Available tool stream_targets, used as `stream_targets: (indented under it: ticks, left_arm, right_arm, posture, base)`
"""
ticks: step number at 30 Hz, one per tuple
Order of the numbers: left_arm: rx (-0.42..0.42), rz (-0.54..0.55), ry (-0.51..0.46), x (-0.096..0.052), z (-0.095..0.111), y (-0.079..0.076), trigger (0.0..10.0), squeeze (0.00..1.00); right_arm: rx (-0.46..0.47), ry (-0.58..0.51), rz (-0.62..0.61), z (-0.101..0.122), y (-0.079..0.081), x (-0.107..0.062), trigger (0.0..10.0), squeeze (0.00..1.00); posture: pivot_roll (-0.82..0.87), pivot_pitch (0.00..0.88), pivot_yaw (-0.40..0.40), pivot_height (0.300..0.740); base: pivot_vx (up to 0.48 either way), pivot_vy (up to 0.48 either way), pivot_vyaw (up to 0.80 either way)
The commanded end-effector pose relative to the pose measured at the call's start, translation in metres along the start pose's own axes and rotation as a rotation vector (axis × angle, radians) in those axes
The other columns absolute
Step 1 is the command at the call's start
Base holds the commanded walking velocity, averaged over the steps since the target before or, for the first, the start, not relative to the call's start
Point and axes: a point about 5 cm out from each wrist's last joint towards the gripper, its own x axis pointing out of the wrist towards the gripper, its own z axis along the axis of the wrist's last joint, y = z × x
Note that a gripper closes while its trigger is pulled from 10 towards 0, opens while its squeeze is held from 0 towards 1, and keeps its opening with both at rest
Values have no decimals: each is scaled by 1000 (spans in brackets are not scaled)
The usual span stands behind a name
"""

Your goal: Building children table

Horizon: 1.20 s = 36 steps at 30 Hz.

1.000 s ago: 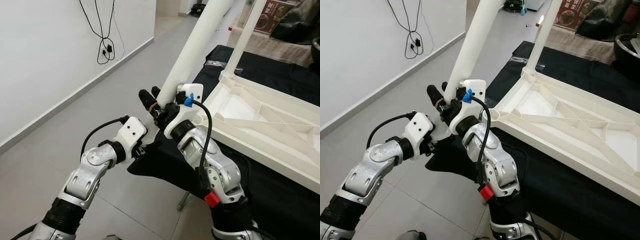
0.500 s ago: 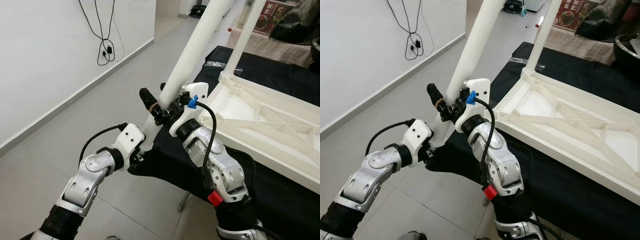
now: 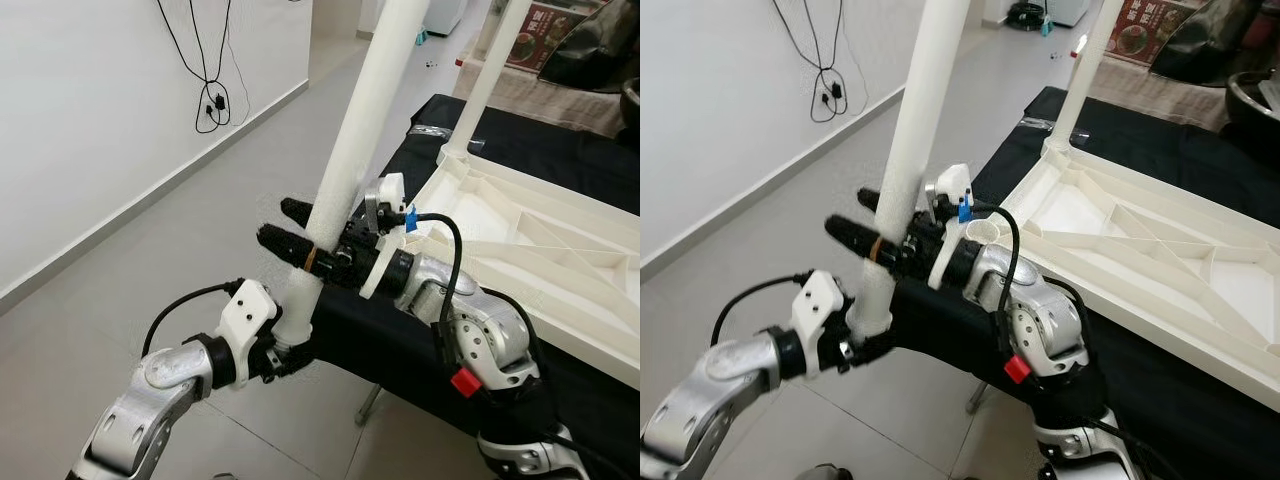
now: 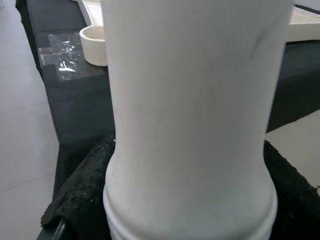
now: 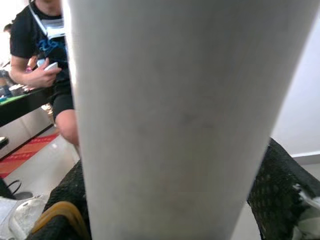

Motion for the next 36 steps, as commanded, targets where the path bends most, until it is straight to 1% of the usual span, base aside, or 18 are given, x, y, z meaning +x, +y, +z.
stream_targets:
  ticks: [1, 2, 3, 4, 5, 8, 9, 12, 13, 14, 16, 18, 31, 32, 33, 34, 35, 36]
  left_arm:
    - [1, -94, -31, 3, 7, -19, 10000, 0]
    - [1, -94, -31, 3, 7, -19, 10000, 0]
    - [-41, -100, -40, 3, 7, -24, 10000, 0]
    - [-41, -100, -40, 3, 7, -24, 10000, 0]
    - [-69, -106, -45, 2, 6, -29, 10000, 0]
    - [-69, -106, -45, 2, 6, -29, 10000, 0]
    - [-91, -115, -46, 2, 4, -35, 10000, 0]
    - [-104, -128, -43, 0, 2, -40, 10000, 0]
    - [-109, -136, -40, 0, 1, -43, 10000, 0]
    - [-109, -136, -40, 0, 1, -43, 10000, 0]
    - [-110, -142, -40, -1, 1, -45, 10000, 0]
    - [-109, -143, -41, 0, 2, -45, 10000, 0]
    - [-134, -148, -37, -2, 2, -51, 10000, 0]
    - [-139, -151, -37, -2, 1, -53, 10000, 0]
    - [-144, -154, -37, -1, 1, -55, 10000, 0]
    - [-144, -154, -37, -1, 1, -55, 10000, 0]
    - [-146, -156, -37, -1, 1, -55, 10000, 0]
    - [-146, -159, -36, -1, 1, -56, 10000, 0]
  right_arm:
    - [13, 17, 40, -4, 3, 3, 10000, 0]
    - [13, 17, 40, -4, 3, 3, 10000, 0]
    - [12, 19, 65, -3, 3, 2, 10000, 0]
    - [12, 19, 65, -3, 3, 2, 10000, 0]
    - [11, 25, 84, -2, 2, 1, 10000, 0]
    - [11, 25, 84, -2, 2, 1, 10000, 0]
    - [16, 36, 109, -2, 3, 0, 10000, 0]
    - [25, 46, 145, -2, 5, -2, 10000, 0]
    - [40, 57, 181, -2, 8, -4, 10000, 0]
    - [40, 57, 181, -2, 8, -4, 10000, 0]
    - [71, 74, 255, -1, 14, -6, 10000, 0]
    - [86, 78, 280, -2, 16, -7, 10000, 0]
    - [99, 104, 332, -4, 18, -11, 10000, 0]
    - [100, 107, 336, -4, 18, -11, 4745, 0]
    - [102, 106, 338, -4, 18, -11, 2941, 0]
    - [102, 106, 338, -4, 18, -11, 2941, 0]
    - [104, 106, 341, -3, 18, -11, 0, 0]
    - [106, 107, 343, -4, 18, -11, 0, 0]
  posture:
    - [129, 94, -89, 740]
    - [129, 94, -89, 740]
    - [128, 92, -89, 740]
    - [128, 92, -89, 740]
    - [130, 90, -89, 740]
    - [130, 90, -89, 740]
    - [128, 86, -92, 740]
    - [128, 81, -93, 740]
    - [129, 78, -94, 740]
    - [129, 78, -94, 740]
    - [128, 77, -95, 740]
    - [128, 76, -94, 740]
    - [127, 78, -97, 740]
    - [125, 78, -94, 740]
    - [125, 78, -94, 740]
    - [125, 78, -94, 740]
    - [125, 78, -94, 740]
    - [126, 77, -93, 740]
  base:
    - [0, 0, 0]
    - [0, 0, 0]
    - [0, 0, 0]
    - [0, 0, 0]
    - [0, 0, 0]
    - [0, 0, 0]
    - [0, 0, 0]
    - [0, 0, 0]
    - [0, 0, 0]
    - [0, 0, 0]
    - [0, 0, 0]
    - [0, 0, 0]
    - [0, 0, 0]
    - [0, 0, 0]
    - [0, 0, 0]
    - [0, 0, 0]
    - [0, 0, 0]
    - [0, 0, 0]
